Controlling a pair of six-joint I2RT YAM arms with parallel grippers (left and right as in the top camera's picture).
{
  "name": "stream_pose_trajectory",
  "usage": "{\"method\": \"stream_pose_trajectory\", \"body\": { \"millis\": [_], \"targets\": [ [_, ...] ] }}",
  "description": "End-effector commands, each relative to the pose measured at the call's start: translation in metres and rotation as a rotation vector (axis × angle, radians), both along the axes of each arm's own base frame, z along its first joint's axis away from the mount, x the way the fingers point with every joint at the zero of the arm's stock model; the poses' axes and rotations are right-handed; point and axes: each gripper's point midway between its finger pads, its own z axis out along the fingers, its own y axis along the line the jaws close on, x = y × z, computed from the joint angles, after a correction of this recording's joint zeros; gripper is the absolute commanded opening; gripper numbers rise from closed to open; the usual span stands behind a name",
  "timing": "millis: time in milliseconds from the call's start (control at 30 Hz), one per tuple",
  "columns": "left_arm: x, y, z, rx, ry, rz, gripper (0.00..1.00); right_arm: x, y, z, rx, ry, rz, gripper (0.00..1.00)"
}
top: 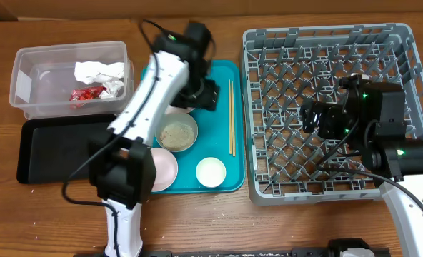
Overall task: Sort waste into correct bins and load items into the dishwasher
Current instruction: 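Move the left gripper to the rice bowl and grasp its rim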
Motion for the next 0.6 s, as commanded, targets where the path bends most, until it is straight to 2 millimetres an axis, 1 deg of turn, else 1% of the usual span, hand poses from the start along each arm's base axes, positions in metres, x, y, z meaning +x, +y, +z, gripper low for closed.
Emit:
{"method": "stream_pose_trajectory", "body": {
  "millis": [0,33,67,133,167,200,233,300,333,433,500,567],
  "targets": [
    [-0.013,0.007,-0.032,0.104,0.03,0.078,0.71,0.002,0.0,0.01,0.003,-0.025,0.004,1.0],
    [-0.015,0.008,-0.039,0.112,0.037,0.078,0.66,0.002,0.0,0.01,0.003,-0.022,0.004,1.0],
    [-0.017,0.01,-0.046,0.122,0.042,0.079,0.6,0.001,0.0,0.01,0.002,-0.02,0.004,1.0],
    [-0.021,0.014,-0.058,0.14,0.05,0.092,0.51,0.0,0.0,0.009,0.0,-0.014,0.006,1.0],
    [-0.022,0.015,-0.063,0.14,0.053,0.092,0.45,0.0,0.0,0.008,0.0,-0.011,0.006,1.0],
    [-0.023,0.015,-0.068,0.141,0.054,0.092,0.41,-0.001,0.0,0.008,0.0,-0.009,0.006,1.0],
    [-0.024,0.016,-0.072,0.141,0.055,0.092,0.4,-0.001,0.0,0.007,0.0,-0.007,0.006,1.0],
    [-0.026,0.016,-0.08,0.14,0.054,0.091,0.32,-0.001,0.0,0.007,0.0,-0.004,0.006,1.0],
    [-0.026,0.016,-0.084,0.139,0.052,0.091,0.3,-0.002,0.0,0.007,0.0,-0.003,0.006,1.0],
    [-0.027,0.017,-0.09,0.137,0.049,0.092,0.19,-0.002,0.0,0.007,0.0,-0.003,0.006,1.0],
    [-0.026,0.017,-0.09,0.137,0.046,0.093,0.13,-0.002,0.0,0.007,0.0,-0.002,0.006,1.0],
    [-0.025,0.017,-0.089,0.136,0.042,0.092,0.04,-0.002,0.0,0.007,0.0,-0.002,0.006,1.0]
  ]
}}
